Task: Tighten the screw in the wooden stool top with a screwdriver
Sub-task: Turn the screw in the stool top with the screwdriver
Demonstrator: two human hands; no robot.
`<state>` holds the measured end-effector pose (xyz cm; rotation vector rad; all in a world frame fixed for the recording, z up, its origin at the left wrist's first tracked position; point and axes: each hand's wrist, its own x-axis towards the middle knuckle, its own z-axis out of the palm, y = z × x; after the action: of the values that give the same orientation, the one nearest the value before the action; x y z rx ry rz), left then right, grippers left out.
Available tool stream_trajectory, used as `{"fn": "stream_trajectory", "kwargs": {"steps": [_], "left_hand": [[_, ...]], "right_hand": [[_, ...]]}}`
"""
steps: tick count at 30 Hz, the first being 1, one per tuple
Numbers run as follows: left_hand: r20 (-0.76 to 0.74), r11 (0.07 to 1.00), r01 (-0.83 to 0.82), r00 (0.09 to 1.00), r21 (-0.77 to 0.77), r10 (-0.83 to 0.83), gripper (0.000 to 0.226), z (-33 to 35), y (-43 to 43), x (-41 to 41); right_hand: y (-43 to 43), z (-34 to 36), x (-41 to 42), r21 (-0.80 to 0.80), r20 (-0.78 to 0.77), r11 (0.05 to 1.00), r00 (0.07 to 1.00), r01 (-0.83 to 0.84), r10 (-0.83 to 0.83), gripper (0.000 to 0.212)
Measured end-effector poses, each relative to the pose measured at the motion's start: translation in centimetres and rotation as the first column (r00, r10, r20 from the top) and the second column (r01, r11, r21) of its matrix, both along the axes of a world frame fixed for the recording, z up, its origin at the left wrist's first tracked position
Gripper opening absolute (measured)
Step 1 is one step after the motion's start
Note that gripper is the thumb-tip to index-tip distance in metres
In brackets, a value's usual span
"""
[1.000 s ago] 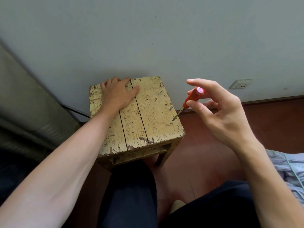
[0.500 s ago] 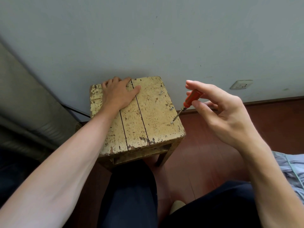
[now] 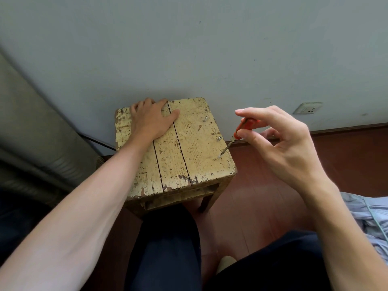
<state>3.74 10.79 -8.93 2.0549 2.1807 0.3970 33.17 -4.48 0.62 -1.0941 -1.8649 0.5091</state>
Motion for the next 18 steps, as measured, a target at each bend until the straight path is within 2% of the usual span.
{"fn": "stream_trajectory", "kwargs": {"steps": [8,18], "left_hand": [[-0.006,1.000,-0.001,1.000,-0.009,0.001,0.079,0.07,-0.14,0.07],[-0.006,1.000,0.000,1.000,-0.005,0.000,0.079,0.11,-0.02,0.03]], "right_hand": [[0.07,0.01,0.80,-0.068,0.028,0.994,0.996,-0.087,0.089,0.049],[0.05,0.10,0.45,-0.050,-0.016,0.999,1.000,-0.022,0.021,0.047]]}}
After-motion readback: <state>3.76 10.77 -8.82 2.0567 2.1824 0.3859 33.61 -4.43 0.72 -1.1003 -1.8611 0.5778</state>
